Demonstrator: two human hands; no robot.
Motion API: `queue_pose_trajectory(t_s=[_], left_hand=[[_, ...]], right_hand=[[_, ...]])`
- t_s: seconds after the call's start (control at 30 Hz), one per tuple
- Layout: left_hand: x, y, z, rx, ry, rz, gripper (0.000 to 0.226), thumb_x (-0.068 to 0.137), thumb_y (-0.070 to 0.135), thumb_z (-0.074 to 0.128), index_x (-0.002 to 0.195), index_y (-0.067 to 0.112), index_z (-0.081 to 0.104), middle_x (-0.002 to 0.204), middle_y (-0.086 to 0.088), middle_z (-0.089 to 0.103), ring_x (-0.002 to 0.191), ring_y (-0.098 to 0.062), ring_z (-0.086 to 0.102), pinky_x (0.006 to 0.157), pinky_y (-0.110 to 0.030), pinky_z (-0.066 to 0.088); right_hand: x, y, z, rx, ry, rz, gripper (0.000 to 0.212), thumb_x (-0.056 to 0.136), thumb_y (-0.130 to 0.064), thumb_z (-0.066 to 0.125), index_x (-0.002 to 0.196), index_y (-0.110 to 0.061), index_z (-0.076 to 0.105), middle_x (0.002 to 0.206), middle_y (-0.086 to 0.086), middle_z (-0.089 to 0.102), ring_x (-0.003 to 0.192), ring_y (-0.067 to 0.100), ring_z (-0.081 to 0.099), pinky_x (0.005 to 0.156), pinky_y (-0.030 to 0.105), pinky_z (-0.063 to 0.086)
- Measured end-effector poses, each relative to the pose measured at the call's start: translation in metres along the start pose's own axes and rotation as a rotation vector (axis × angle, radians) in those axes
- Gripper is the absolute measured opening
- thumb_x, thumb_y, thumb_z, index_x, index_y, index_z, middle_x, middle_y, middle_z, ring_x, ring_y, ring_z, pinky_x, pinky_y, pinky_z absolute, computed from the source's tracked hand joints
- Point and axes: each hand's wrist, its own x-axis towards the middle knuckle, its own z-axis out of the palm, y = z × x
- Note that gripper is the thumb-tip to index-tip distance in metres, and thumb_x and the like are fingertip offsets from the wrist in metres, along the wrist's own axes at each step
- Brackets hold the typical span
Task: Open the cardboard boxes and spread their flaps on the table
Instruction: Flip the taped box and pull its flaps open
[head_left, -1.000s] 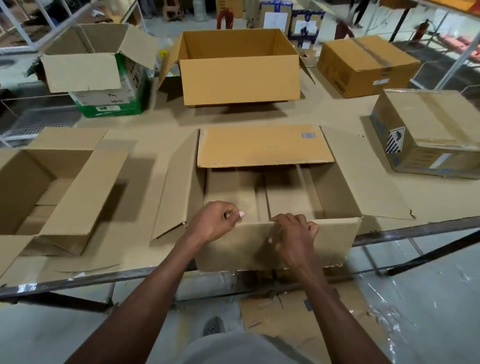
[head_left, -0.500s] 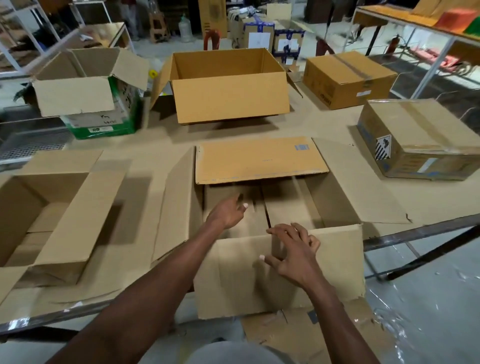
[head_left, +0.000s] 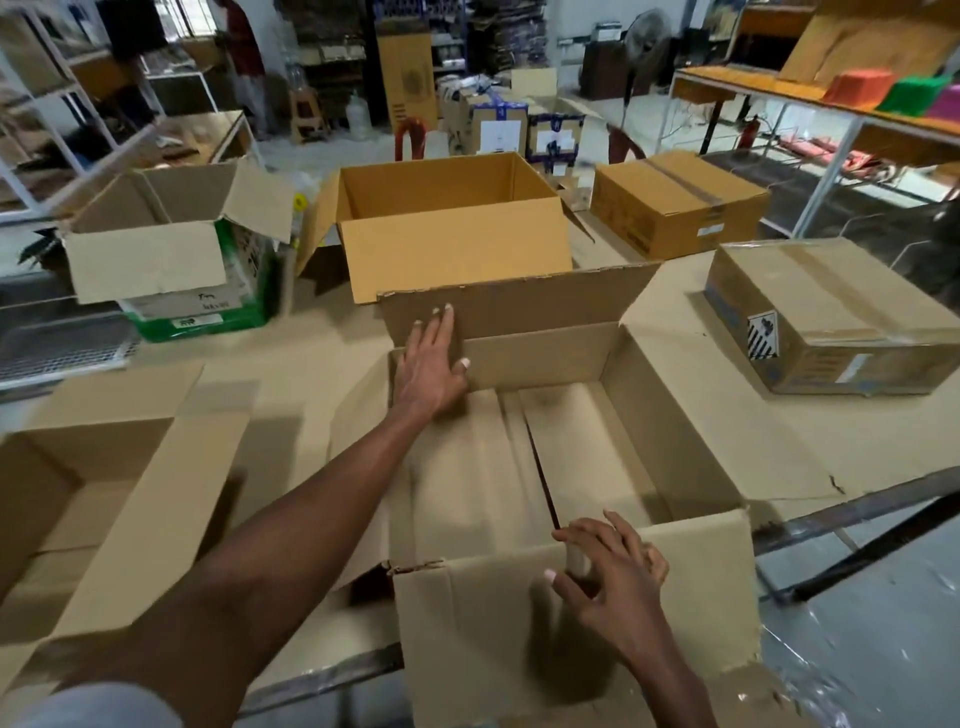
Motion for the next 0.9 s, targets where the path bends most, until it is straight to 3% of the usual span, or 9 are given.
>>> queue_pose_trajectory(t_s=[0.13,0.37,0.63,0.77,0.9], left_hand=[[0.038,-0.017,-0.002,0.053,-0.038,-0.031,0.090,0.098,0.037,0.059,0.162,0.031,-0.004,0.171,0.003,-0.003,0.157,-0.032,-0.002,0.121,-0.059,0.017],[0.057,-0.059,0.027,0.236,-0.197,-0.084,0.086,0.096,0.046,0.060,0.162,0.027,0.009,0.171,0.000,0.004,0.153,-0.037,0.010,0.118,-0.056,0.020],[0.059,-0.064,0.034,0.226,-0.267,-0.112,0.072,0.087,0.050,0.062,0.149,0.026,0.035,0.154,-0.004,0.039,0.138,-0.035,0.032,0.109,-0.052,0.028],[0.056,-0.068,0.023,0.188,-0.299,-0.116,0.071,0.089,0.046,0.062,0.151,0.024,0.035,0.157,-0.007,0.037,0.141,-0.035,0.031,0.110,-0.051,0.029],[0.025,-0.066,0.018,0.054,-0.269,-0.171,0.068,0.091,0.048,0.064,0.149,0.024,0.038,0.159,-0.010,0.033,0.140,-0.038,0.033,0.108,-0.053,0.032]], right_hand=[[-0.001,-0.001,0.005,0.048,0.046,0.015,0.047,0.076,-0.076,0.046,0.117,-0.057,0.058,0.133,-0.036,0.040,0.144,-0.002,0.015,0.111,0.041,0.012],[-0.005,0.001,0.007,0.128,0.094,0.038,0.035,0.081,-0.073,0.052,0.112,-0.059,0.058,0.131,-0.046,0.039,0.145,-0.012,0.010,0.109,0.036,0.009],[-0.005,-0.004,0.012,0.147,0.125,0.093,0.033,0.080,-0.073,0.052,0.109,-0.060,0.058,0.134,-0.039,0.045,0.145,-0.008,0.015,0.110,0.038,0.012],[-0.005,-0.008,0.011,0.158,0.136,0.079,0.023,0.085,-0.057,0.066,0.107,-0.057,0.060,0.130,-0.037,0.049,0.145,-0.004,0.021,0.108,0.037,0.014],[-0.001,-0.009,0.001,0.162,0.095,0.057,0.023,0.091,-0.048,0.066,0.114,-0.050,0.064,0.128,-0.034,0.050,0.141,-0.005,0.026,0.107,0.032,0.015]])
